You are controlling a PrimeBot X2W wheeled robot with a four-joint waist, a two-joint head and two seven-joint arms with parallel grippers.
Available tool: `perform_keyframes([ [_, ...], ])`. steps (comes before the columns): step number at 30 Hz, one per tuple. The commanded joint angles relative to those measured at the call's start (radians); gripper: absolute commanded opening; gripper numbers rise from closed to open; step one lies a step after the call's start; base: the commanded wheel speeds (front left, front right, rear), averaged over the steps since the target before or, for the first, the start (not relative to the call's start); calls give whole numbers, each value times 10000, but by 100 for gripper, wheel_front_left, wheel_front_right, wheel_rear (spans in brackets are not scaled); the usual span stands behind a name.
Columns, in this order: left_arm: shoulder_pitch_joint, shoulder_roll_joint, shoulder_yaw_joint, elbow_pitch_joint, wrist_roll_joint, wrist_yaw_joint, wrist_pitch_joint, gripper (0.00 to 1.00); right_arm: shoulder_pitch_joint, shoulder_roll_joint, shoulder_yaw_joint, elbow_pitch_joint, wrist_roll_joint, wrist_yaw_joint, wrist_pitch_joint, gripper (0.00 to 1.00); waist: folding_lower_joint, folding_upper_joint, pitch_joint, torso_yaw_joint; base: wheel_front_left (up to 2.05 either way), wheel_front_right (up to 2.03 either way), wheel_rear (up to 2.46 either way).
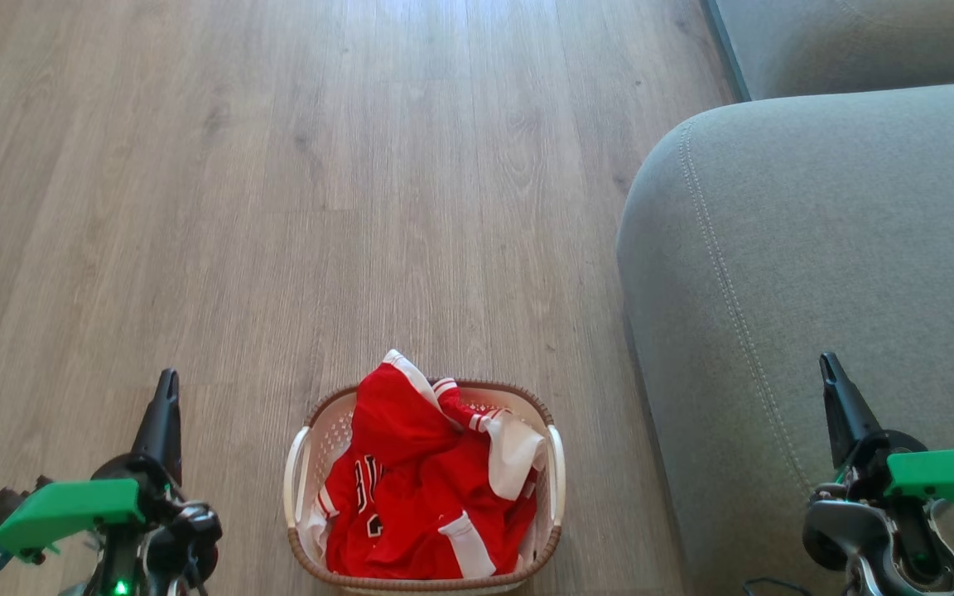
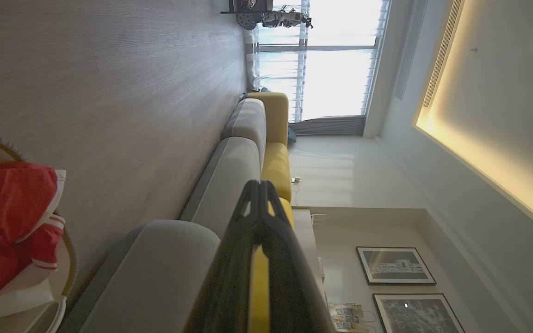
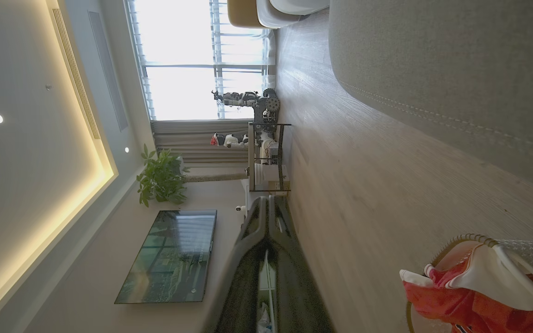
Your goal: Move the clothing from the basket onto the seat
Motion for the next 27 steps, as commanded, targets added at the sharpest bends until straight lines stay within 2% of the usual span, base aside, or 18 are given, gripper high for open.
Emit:
perform_keyframes([
  [1, -499, 64, 367, -272, 53, -65, 81, 0, -507, -37, 163, -329, -34, 85, 37, 0, 0, 0, 0, 0, 0, 0, 0],
  [27, -499, 64, 365, -272, 51, -65, 79, 0, -507, -37, 166, -330, -31, 85, 34, 0, 0, 0, 0, 0, 0, 0, 0],
])
